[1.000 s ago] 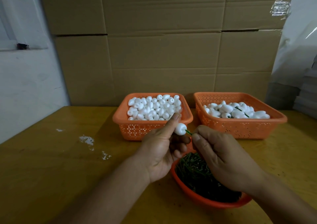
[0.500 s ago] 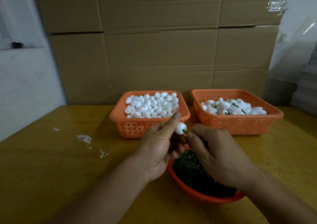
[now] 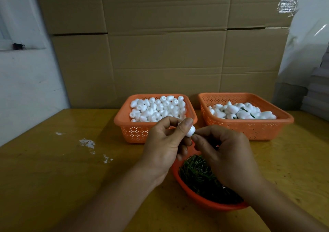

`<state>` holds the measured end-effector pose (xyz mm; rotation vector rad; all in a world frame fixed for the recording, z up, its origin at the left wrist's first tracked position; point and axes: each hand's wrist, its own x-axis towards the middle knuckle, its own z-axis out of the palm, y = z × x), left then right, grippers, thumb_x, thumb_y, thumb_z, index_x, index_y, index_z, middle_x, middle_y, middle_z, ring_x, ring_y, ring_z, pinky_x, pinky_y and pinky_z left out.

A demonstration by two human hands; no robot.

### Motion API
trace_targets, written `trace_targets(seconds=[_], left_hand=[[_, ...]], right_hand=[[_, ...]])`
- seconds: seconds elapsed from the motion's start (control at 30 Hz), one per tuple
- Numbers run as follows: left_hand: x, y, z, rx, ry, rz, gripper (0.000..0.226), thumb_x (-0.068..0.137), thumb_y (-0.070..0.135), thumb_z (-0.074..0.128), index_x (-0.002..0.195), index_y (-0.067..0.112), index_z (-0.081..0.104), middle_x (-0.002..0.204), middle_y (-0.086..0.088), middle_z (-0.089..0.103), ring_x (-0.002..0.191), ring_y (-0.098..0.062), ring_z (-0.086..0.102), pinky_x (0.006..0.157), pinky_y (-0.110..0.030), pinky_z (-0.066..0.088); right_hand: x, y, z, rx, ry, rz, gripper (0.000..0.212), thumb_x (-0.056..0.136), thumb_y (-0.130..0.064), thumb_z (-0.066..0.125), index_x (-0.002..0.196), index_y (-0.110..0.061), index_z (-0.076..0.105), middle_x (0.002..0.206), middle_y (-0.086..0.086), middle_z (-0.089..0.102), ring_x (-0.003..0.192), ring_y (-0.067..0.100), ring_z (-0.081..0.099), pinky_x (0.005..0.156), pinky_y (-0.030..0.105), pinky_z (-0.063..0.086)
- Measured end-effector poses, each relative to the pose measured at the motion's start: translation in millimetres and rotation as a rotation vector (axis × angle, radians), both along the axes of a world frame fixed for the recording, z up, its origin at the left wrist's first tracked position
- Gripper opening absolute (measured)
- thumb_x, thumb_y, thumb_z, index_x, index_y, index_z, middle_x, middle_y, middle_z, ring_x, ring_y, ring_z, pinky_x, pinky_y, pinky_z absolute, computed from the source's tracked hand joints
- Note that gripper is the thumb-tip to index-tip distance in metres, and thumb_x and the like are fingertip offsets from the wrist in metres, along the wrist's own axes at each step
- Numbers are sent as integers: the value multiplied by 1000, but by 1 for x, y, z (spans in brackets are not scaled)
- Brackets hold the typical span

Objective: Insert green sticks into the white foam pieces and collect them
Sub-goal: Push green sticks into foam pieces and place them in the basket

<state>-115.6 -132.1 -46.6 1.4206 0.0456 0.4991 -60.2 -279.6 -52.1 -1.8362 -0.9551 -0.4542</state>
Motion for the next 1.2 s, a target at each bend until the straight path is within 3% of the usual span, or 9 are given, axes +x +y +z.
trace_targets(seconds=[0.17,0.3,0.47,0.63,0.83,1.07,1.2], left_hand=[[1,1,1,-3,-60,-36,31,78,40,72,86,10,73,66,-7,63,52,-14,54,44,-21,40],[-1,2,-2,112,-89,-2,14,91,26,70,85,15,75,65,-3,64,53,-11,56,46,-19,41],[-1,-1,-5,331,-148,91,16,94,37,65,79,34,69,63,10,64,55,-3,57,51,-16,43],[-2,0,-4,513,-179,150,16,97,36,62,81,32,62,67,17,66,59,3,60,57,-14,45],[-5,0,1,530,-226,120,14,97,34,62,87,25,62,75,7,70,62,-2,63,57,-17,47],[-3,-4,-4,419,-236,85,17,92,40,64,86,24,64,63,16,65,57,4,58,56,-12,44],[-1,1,-5,352,-204,74,27,93,50,54,101,26,62,61,7,58,54,-8,55,49,-18,41]], right_hand=[[1,0,1,24,96,7,9,88,-21,74,85,-30,73,74,-16,71,59,4,66,51,18,51],[1,0,1,13,116,22,8,89,-21,74,83,-26,72,69,-16,71,58,6,67,50,20,52],[1,0,1,57,203,86,11,89,-20,73,78,-24,72,69,-7,74,55,10,68,52,33,58],[-1,0,3,39,245,156,13,90,-18,71,77,-18,71,69,-1,74,54,16,68,50,34,56],[-2,0,6,108,308,217,13,88,-21,69,79,-12,71,69,6,74,54,23,68,49,30,54],[2,-5,12,21,216,160,12,90,-18,73,78,-16,72,67,0,74,54,23,68,51,43,55],[15,-5,11,37,305,114,9,90,-16,72,82,-13,72,70,3,74,57,23,70,54,37,58]])
